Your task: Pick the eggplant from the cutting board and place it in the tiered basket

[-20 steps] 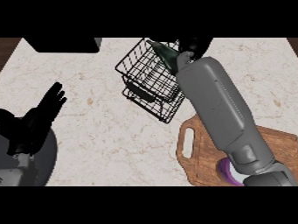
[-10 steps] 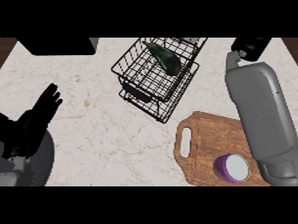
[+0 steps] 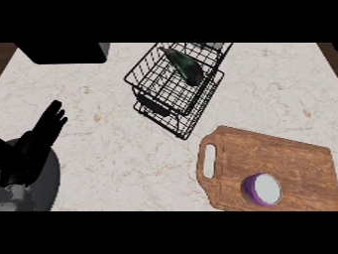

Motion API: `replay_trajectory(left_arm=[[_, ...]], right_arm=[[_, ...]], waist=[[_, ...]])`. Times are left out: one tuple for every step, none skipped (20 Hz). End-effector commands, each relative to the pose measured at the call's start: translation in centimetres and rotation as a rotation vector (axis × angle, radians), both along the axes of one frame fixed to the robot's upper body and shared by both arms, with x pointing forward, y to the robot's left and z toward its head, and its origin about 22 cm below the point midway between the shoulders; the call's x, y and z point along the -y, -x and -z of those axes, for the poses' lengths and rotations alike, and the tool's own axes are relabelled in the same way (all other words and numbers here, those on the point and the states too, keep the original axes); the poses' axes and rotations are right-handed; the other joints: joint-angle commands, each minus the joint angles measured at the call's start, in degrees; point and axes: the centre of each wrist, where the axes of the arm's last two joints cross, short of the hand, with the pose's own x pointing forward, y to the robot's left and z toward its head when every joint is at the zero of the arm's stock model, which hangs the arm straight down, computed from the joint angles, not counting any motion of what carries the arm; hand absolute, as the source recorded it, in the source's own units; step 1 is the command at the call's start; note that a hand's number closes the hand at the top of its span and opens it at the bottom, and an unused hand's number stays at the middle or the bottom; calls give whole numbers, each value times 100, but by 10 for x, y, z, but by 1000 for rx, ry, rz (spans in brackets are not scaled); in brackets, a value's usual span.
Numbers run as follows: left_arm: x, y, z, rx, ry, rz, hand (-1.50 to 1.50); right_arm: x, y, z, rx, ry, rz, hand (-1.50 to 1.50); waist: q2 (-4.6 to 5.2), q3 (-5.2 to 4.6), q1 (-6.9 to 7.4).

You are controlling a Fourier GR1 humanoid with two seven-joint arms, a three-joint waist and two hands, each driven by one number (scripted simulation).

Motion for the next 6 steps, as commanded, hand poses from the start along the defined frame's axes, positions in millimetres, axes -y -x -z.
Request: replay_trajectory(left_arm=[[1,-13,1,-2,17,6,0],[10,4,-2,7,16,10,0],[-3,-14,-18,1,16,17,0],[6,0,-14,2,-5,25,0],[5,-15,-3,0,8,15,0],[-12,-8,-12,9,5,13,0]], right_arm=[[37,48,-8,-1,16,16,-150],[54,56,0,0,45,24,-150],[52,57,-1,8,23,26,-150],[66,74,-25,18,38,10,-150],[80,77,-12,-1,48,20,-150],[75,80,-22,-12,48,6,-150]], waist=[[18,0,6],[15,5,43],[28,2,75],[9,3,41],[30,2,34],[27,0,84]])
